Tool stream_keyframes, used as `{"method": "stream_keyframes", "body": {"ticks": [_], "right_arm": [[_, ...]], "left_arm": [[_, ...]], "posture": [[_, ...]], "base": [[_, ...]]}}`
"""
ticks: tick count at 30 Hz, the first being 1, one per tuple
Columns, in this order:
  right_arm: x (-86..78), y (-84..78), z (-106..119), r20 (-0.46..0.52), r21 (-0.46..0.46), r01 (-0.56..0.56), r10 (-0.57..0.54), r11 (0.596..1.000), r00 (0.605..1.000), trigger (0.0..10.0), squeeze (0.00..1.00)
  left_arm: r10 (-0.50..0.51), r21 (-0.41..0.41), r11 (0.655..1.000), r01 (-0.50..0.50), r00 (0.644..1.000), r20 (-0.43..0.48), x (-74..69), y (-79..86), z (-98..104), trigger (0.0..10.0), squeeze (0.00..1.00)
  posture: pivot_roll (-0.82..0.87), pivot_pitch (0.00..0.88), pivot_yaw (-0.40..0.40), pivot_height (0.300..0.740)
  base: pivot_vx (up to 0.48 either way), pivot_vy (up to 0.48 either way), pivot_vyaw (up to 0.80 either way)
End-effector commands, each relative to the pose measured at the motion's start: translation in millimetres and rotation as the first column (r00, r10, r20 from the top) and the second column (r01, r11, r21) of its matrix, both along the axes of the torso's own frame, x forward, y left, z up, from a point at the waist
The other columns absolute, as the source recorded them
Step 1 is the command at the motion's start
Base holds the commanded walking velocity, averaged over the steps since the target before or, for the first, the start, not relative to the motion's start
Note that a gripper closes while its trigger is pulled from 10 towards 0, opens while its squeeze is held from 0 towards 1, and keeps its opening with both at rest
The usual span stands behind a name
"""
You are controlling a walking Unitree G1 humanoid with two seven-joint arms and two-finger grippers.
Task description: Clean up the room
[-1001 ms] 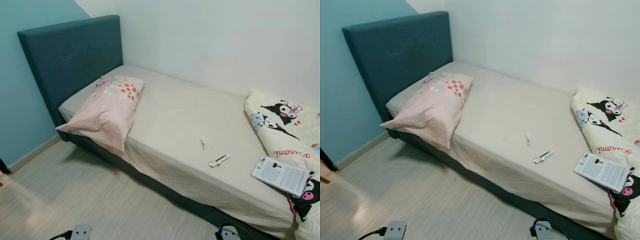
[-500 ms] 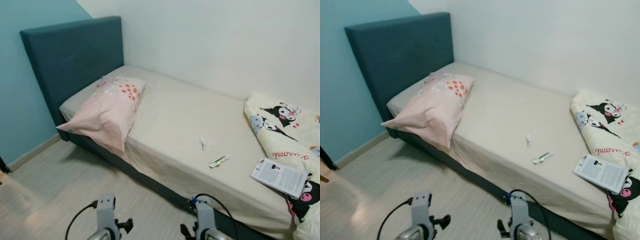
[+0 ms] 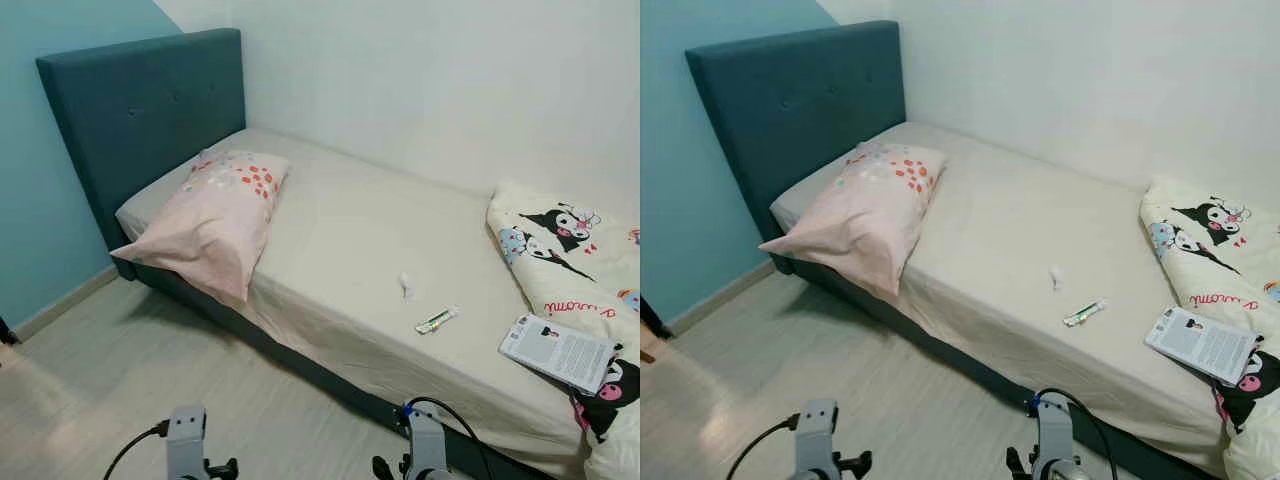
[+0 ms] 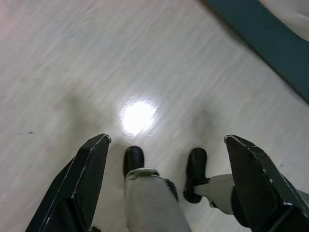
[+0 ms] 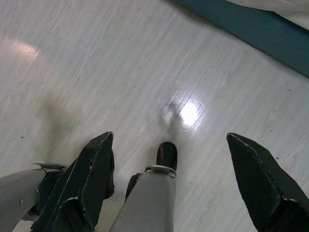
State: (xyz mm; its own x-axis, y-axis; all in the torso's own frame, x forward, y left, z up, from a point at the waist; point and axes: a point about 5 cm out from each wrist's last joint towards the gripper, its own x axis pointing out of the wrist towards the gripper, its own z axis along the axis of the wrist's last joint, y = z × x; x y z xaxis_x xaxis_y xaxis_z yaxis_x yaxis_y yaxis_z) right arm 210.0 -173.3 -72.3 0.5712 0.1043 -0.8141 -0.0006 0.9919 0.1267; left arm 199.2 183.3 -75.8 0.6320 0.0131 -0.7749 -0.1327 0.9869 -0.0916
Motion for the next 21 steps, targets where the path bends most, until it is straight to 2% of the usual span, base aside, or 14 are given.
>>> {"method": "stream_keyframes", "body": {"ticks": [1,4,5,7,8,10,11,12,16,20,21], "right_arm": [[-1.8,-2.9,-0.8,-0.010,-0.008,0.010,-0.010,1.000,1.000,10.0,0.00],[-5.8,-16.3,-1.9,-0.021,-0.069,0.044,-0.045,0.997,0.999,10.0,0.00],[-5.8,-16.3,-1.9,-0.021,-0.069,0.044,-0.045,0.997,0.999,10.0,0.00],[-7.7,-28.7,-1.0,-0.019,-0.120,0.022,-0.024,0.993,1.000,10.0,0.00],[-7.7,-28.7,-1.0,-0.019,-0.120,0.022,-0.024,0.993,1.000,10.0,0.00],[-14.7,-44.2,-1.8,-0.042,-0.171,0.010,-0.017,0.985,0.999,10.0,0.00],[-14.7,-44.2,-1.8,-0.042,-0.171,0.010,-0.017,0.985,0.999,10.0,0.00],[-20.8,-53.9,-2.7,-0.058,-0.196,0.012,-0.024,0.981,0.998,10.0,0.00],[-32.5,-67.6,-5.0,-0.090,-0.242,0.005,-0.027,0.970,0.996,10.0,0.00],[-35.7,-69.0,-6.1,-0.100,-0.253,-0.008,-0.018,0.968,0.995,10.0,0.00],[-41.4,-66.3,-9.3,-0.115,-0.254,-0.037,0.008,0.967,0.993,10.0,0.00]], "left_arm": [[-0.006,0.032,0.999,0.007,0.999,-0.037,-9.8,6.4,-4.6,10.0,0.00],[0.002,0.105,0.994,0.007,0.996,-0.086,-26.8,30.0,-8.9,10.0,0.00],[0.002,0.105,0.994,0.007,0.996,-0.086,-26.8,30.0,-8.9,10.0,0.00],[0.024,0.142,0.990,-0.010,0.995,-0.095,-34.4,48.6,-8.0,10.0,0.00],[0.024,0.142,0.990,-0.010,0.995,-0.095,-34.4,48.6,-8.0,10.0,0.00],[0.047,0.170,0.985,-0.030,0.994,-0.099,-42.5,65.7,-6.5,10.0,0.00],[0.047,0.170,0.985,-0.030,0.994,-0.099,-42.5,65.7,-6.5,10.0,0.00],[0.070,0.182,0.982,-0.049,0.992,-0.106,-48.5,74.7,-6.1,10.0,0.00],[0.097,0.197,0.978,-0.071,0.987,-0.126,-57.6,81.5,-7.6,10.0,0.00],[0.104,0.196,0.977,-0.078,0.987,-0.126,-58.8,81.6,-7.9,10.0,0.00],[0.127,0.166,0.980,-0.108,0.986,-0.110,-58.3,77.3,-8.9,10.0,0.00]], "posture": [[0.00,0.000,-0.075,0.740],[0.00,0.000,-0.070,0.740],[0.00,0.000,-0.070,0.740],[0.00,0.000,-0.070,0.740],[0.00,0.000,-0.070,0.740],[0.00,0.000,-0.067,0.740],[0.00,0.000,-0.067,0.740],[0.00,0.000,-0.066,0.740],[0.00,0.000,-0.068,0.740],[0.00,0.000,-0.068,0.740],[-0.01,0.000,-0.064,0.740]], "base": [[0.000,0.000,-0.80],[0.000,0.000,-0.78],[0.000,0.000,-0.74],[0.000,0.000,0.00],[0.000,0.000,0.00],[0.000,0.000,0.00],[0.000,0.000,0.00],[0.000,0.000,0.00],[0.000,0.000,0.00],[0.000,0.000,0.00],[0.000,0.000,0.00]]}}
